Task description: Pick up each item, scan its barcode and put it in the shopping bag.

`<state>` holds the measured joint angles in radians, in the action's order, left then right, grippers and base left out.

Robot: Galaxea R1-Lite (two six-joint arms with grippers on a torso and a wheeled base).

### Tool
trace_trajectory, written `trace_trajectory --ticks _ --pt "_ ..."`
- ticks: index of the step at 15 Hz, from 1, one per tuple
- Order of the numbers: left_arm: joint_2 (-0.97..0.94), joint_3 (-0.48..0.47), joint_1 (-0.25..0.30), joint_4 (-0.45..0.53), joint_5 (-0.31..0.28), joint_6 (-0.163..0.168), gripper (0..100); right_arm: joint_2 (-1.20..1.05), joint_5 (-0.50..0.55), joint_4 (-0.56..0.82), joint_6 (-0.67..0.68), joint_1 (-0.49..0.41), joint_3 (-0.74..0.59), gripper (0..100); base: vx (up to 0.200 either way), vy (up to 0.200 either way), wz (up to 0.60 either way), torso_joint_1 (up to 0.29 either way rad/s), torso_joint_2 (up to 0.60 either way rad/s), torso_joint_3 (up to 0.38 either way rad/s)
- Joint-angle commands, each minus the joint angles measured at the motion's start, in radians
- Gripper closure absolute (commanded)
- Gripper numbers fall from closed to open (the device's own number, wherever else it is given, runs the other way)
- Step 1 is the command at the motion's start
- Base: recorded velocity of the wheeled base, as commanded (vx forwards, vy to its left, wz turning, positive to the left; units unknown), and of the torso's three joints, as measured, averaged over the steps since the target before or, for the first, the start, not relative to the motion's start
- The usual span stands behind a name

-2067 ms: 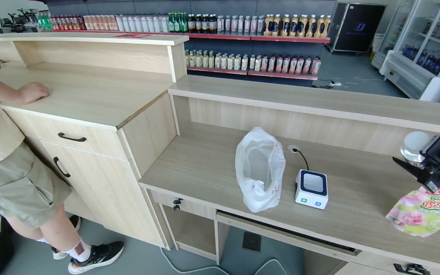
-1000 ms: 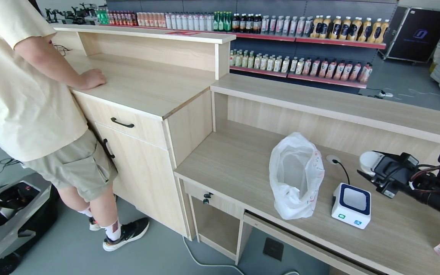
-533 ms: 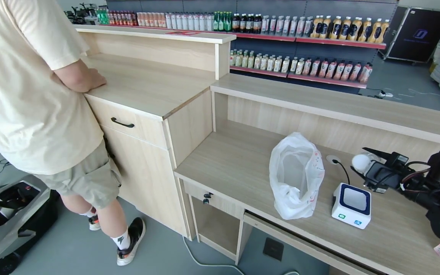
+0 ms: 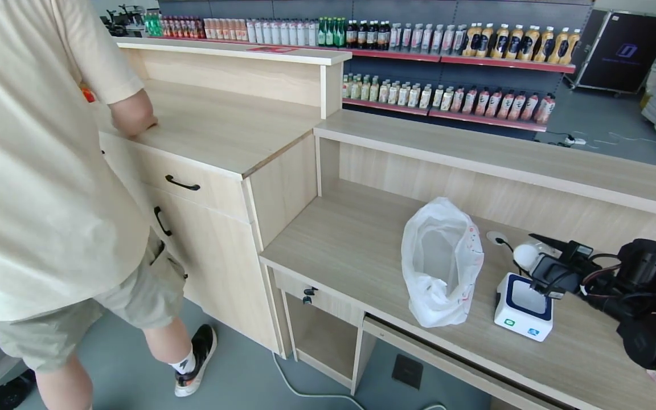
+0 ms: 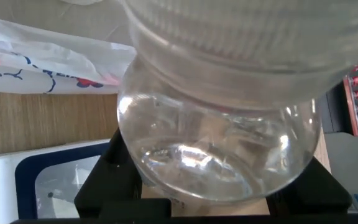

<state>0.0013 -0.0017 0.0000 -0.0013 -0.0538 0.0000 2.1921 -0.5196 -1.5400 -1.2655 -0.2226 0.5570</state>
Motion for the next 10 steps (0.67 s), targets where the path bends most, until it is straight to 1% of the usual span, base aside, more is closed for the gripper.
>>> trace_trajectory --ticks 1,8,10 --pt "0.000 0.000 0.000 0.000 0.000 0.000 0 0.054 0.000 -0.031 0.002 0.019 0.000 100 0.000 0.000 0.00 0.000 0.00 0.000" --pt "0.000 0.000 0.000 0.000 0.000 0.000 0 0.107 0.000 -0.031 -0.008 0.025 0.014 100 0.000 0.000 0.00 0.000 0.00 0.000" --pt "0.000 0.000 0.000 0.000 0.000 0.000 0 0.121 0.000 -0.031 -0.008 0.042 0.044 100 0.000 0.000 0.00 0.000 0.00 0.000"
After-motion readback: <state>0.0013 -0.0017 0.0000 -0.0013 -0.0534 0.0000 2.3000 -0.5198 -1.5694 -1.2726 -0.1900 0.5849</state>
